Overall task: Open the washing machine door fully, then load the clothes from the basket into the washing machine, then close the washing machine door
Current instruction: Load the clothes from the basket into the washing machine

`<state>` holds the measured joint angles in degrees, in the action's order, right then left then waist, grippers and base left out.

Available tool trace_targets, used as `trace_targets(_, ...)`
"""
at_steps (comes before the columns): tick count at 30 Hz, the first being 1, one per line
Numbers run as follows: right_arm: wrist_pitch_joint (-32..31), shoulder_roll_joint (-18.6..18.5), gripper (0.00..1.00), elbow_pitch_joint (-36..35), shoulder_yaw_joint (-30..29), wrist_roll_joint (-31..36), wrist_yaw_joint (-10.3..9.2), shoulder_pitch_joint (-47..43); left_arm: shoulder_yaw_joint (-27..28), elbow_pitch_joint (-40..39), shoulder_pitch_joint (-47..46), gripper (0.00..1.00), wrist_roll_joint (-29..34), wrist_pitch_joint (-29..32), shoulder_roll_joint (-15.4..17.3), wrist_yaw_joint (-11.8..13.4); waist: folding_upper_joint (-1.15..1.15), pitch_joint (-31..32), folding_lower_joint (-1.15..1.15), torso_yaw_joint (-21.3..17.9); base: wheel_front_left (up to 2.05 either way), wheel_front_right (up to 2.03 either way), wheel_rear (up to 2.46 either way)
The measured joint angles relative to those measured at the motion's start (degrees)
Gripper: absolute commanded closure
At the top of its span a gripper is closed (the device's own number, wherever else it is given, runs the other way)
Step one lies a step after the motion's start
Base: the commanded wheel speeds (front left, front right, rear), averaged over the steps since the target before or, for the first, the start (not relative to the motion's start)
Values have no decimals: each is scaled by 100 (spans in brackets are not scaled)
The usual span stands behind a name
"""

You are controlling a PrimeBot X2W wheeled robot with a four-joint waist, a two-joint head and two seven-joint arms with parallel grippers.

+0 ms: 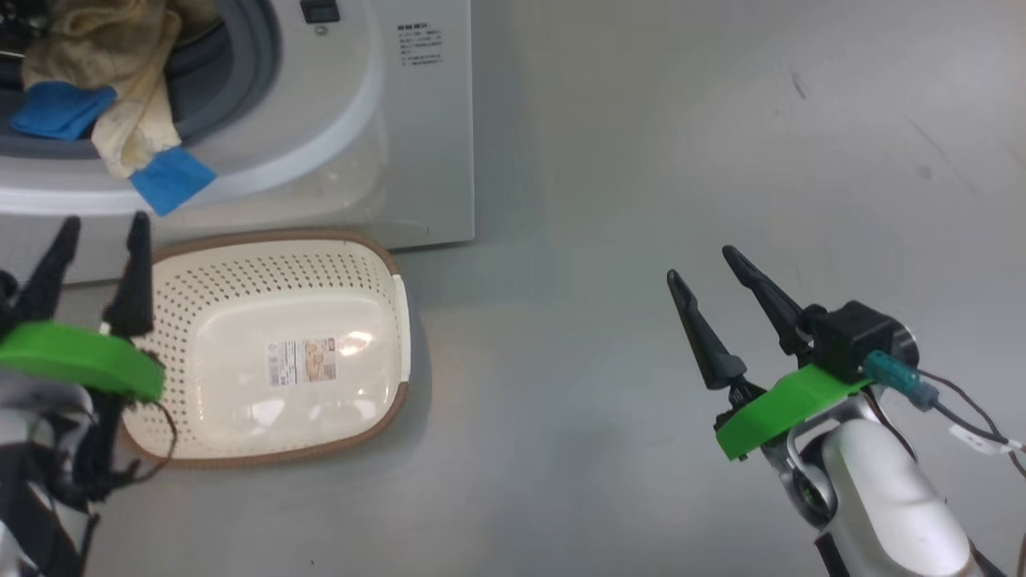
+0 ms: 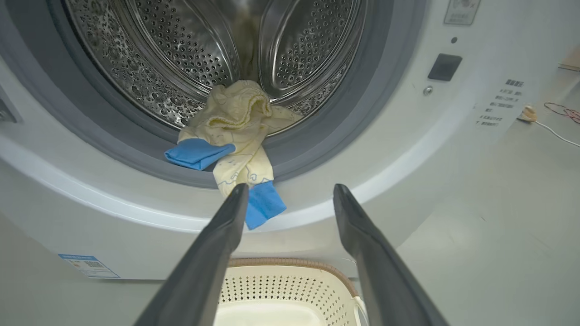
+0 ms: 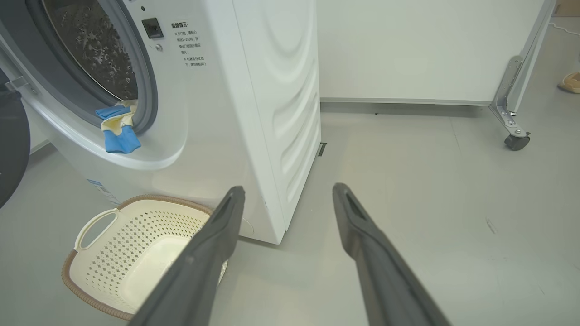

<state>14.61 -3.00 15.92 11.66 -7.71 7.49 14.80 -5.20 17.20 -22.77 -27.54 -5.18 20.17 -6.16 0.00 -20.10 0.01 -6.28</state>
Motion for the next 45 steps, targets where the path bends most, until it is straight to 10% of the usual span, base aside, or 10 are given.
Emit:
trace_targets(19, 1, 0, 0, -231, 258, -247, 0, 744, -858, 1257, -3382, 0, -1279, 2452, 1301, -96, 0, -1455, 0, -498, 0, 0, 0)
trace_targets(45, 1, 0, 0, -499, 511, -1277, 0, 949, -1993, 3865, -5447, 0, -521, 2771, 1727, -127, 0, -2060, -1, -965, 0, 0, 0)
